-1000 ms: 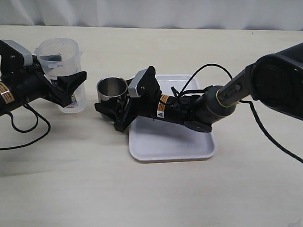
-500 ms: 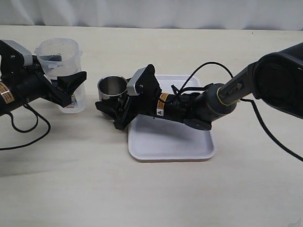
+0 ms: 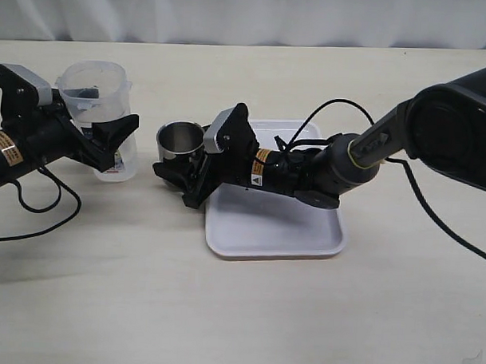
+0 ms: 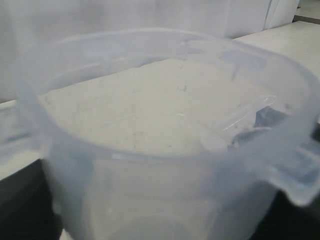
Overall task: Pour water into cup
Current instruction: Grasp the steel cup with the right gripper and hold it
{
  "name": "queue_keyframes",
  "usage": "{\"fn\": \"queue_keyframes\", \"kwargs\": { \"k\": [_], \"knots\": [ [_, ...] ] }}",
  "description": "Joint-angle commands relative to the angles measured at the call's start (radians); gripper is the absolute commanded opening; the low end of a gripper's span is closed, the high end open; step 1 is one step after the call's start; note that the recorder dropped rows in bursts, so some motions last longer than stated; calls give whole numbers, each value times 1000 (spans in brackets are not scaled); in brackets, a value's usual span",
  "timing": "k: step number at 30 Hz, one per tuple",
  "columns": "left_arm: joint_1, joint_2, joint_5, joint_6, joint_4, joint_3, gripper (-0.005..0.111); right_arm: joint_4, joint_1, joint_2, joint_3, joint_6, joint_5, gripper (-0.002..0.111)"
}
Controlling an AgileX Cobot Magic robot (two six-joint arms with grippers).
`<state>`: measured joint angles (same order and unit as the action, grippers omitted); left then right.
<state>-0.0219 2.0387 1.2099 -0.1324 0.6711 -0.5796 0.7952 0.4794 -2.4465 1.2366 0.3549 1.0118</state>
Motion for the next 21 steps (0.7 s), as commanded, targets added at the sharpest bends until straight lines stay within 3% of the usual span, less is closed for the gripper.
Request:
{"fn": "queue_keyframes", "kwargs": {
  "k": [1, 7, 13, 21],
  "knots": [
    [-3, 0, 11, -4, -2, -5, 0, 7, 0, -4, -4, 5, -69, 27],
    [-3, 0, 11, -4, -2, -5, 0, 35, 0, 5, -4, 5, -69, 25],
    [-3, 0, 11, -4, -2, -5, 0, 37, 0, 21, -4, 5, -69, 5],
    [-3, 0, 11, -4, -2, -5, 0, 39, 0, 21, -4, -4, -80, 4]
  ]
}}
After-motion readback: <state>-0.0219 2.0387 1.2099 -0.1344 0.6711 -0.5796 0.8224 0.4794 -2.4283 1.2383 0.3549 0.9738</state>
